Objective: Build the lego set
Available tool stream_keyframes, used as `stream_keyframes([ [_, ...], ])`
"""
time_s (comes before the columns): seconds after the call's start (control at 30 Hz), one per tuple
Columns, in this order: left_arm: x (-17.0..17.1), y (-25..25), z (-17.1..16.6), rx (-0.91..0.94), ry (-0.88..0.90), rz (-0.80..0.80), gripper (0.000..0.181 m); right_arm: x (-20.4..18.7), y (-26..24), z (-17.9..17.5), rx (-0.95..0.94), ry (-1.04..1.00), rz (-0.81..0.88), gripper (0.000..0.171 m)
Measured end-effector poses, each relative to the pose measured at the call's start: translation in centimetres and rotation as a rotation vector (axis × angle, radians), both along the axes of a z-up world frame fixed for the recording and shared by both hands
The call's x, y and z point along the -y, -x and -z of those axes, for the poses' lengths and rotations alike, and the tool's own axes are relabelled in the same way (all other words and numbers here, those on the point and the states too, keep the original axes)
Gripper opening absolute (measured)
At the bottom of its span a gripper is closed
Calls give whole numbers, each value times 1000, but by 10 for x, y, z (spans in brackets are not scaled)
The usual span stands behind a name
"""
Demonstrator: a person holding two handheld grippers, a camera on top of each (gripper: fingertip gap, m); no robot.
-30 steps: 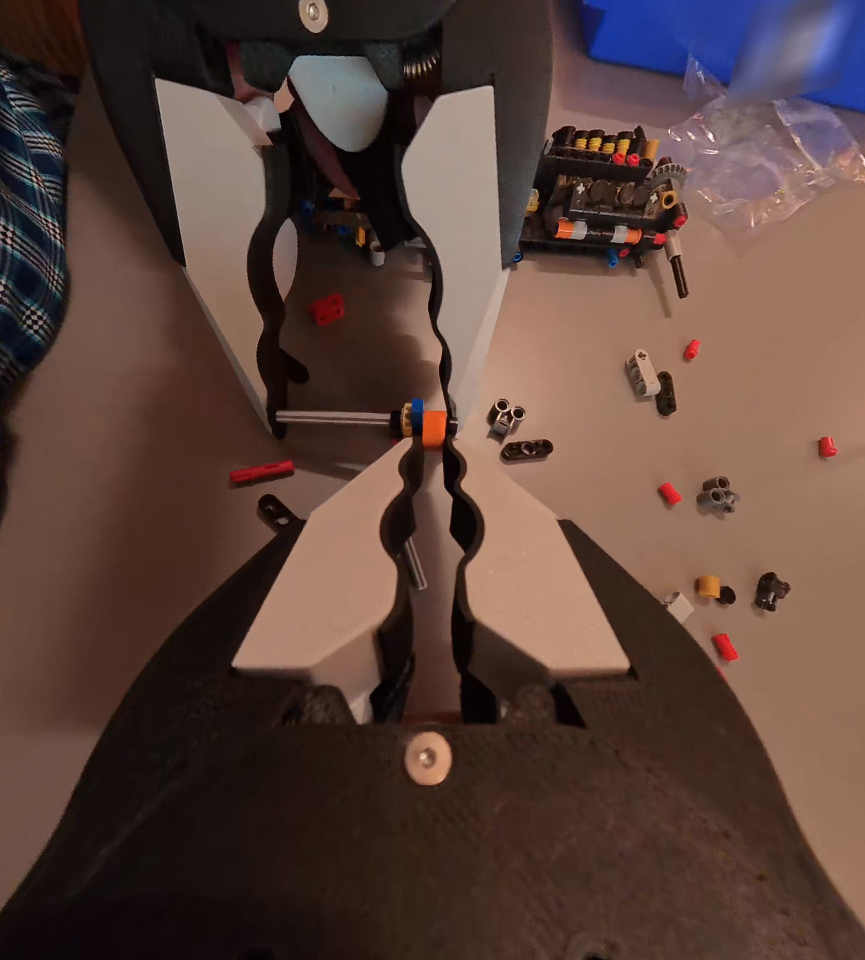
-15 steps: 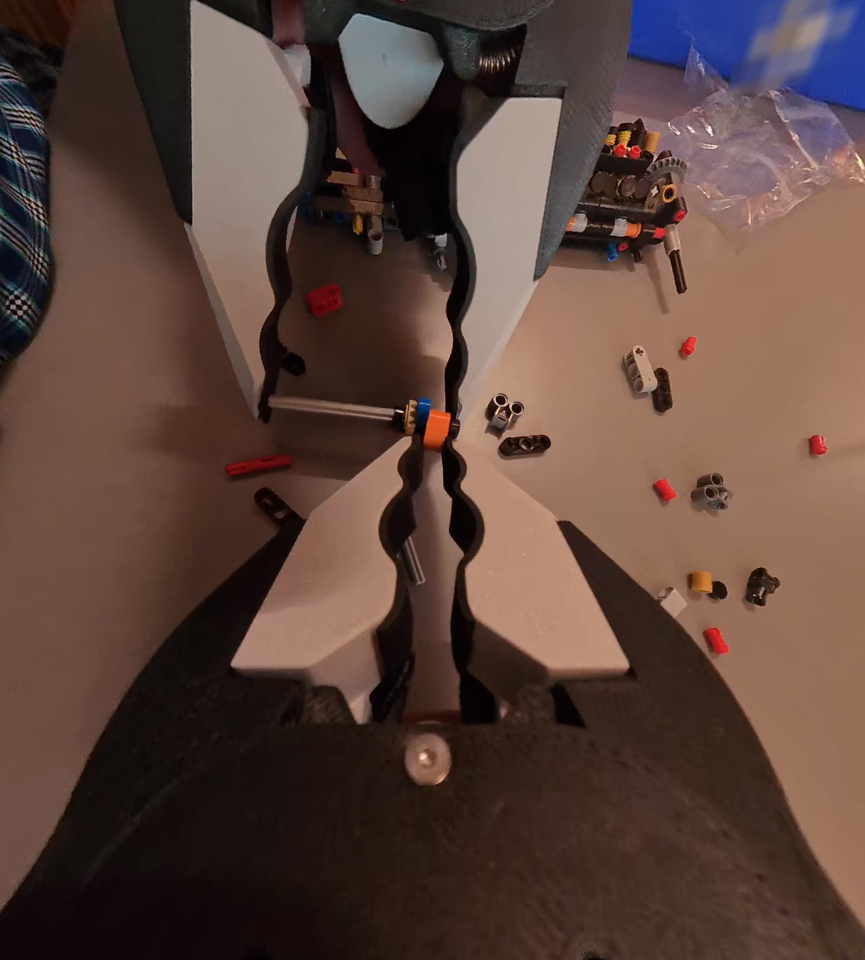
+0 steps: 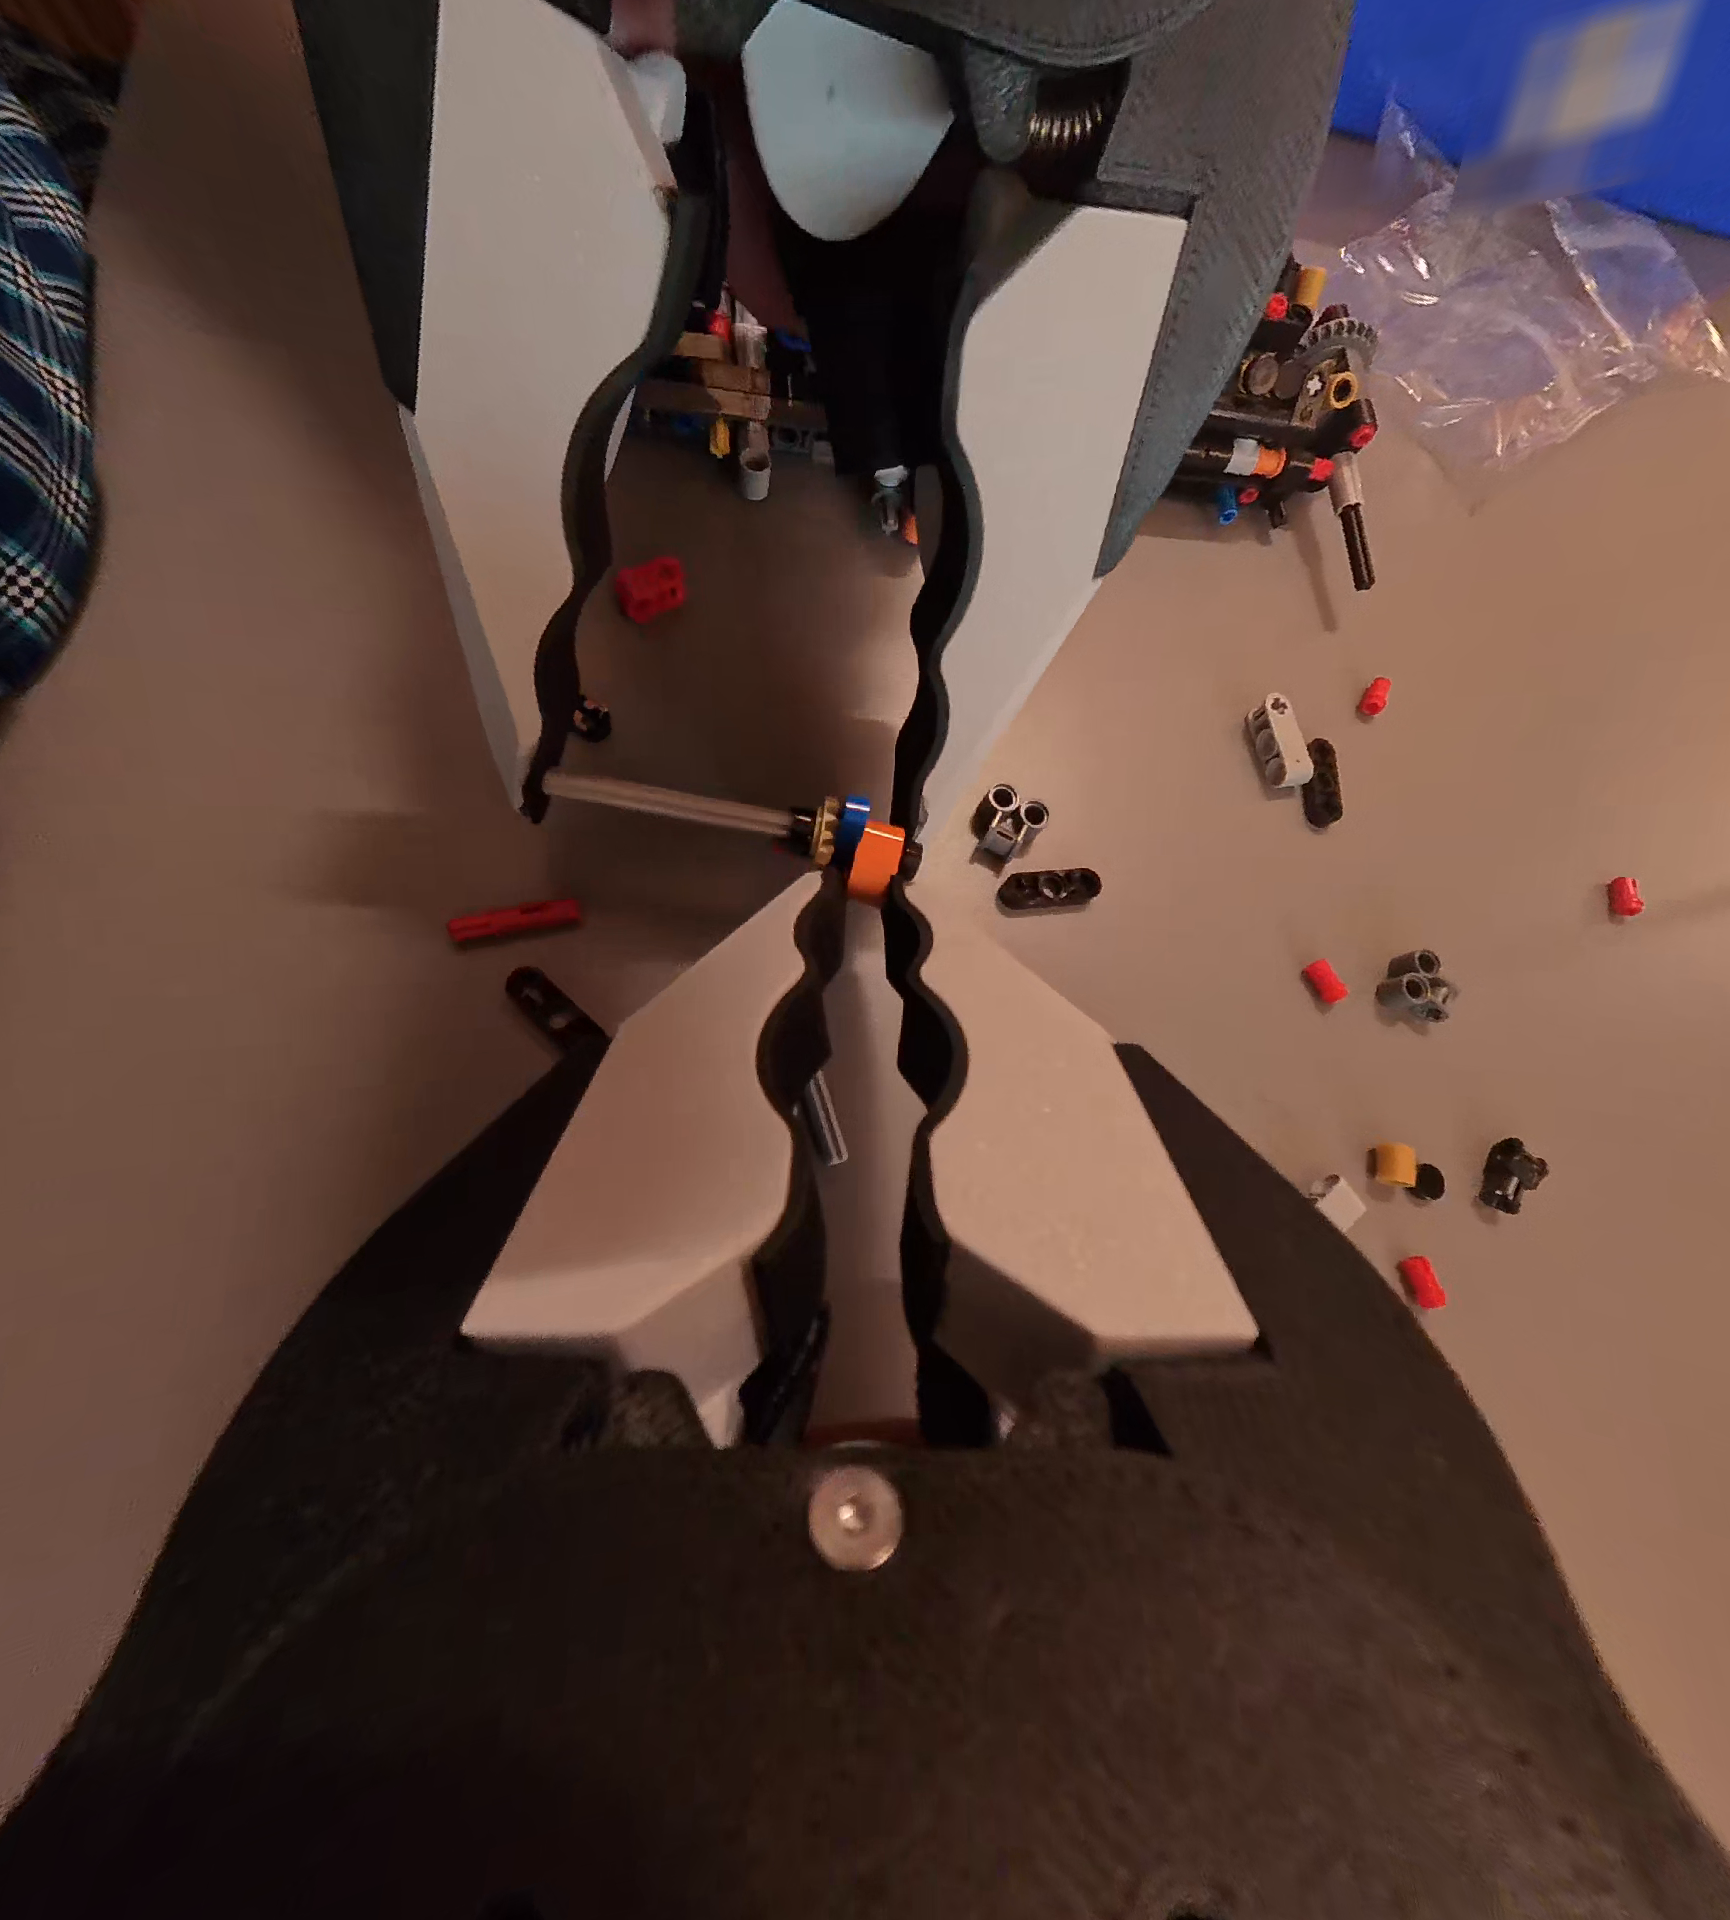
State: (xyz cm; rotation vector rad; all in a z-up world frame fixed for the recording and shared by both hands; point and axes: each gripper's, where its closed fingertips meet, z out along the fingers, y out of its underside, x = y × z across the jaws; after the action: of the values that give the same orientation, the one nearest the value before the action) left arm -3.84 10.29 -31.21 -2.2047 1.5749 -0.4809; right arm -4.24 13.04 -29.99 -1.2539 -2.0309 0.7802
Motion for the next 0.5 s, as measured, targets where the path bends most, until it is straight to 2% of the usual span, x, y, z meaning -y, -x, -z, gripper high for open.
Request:
stream_keyframes([
  [0.5,2,1,1,-12,-15,51,68,3,0,2,-3,-4,-26,4],
])
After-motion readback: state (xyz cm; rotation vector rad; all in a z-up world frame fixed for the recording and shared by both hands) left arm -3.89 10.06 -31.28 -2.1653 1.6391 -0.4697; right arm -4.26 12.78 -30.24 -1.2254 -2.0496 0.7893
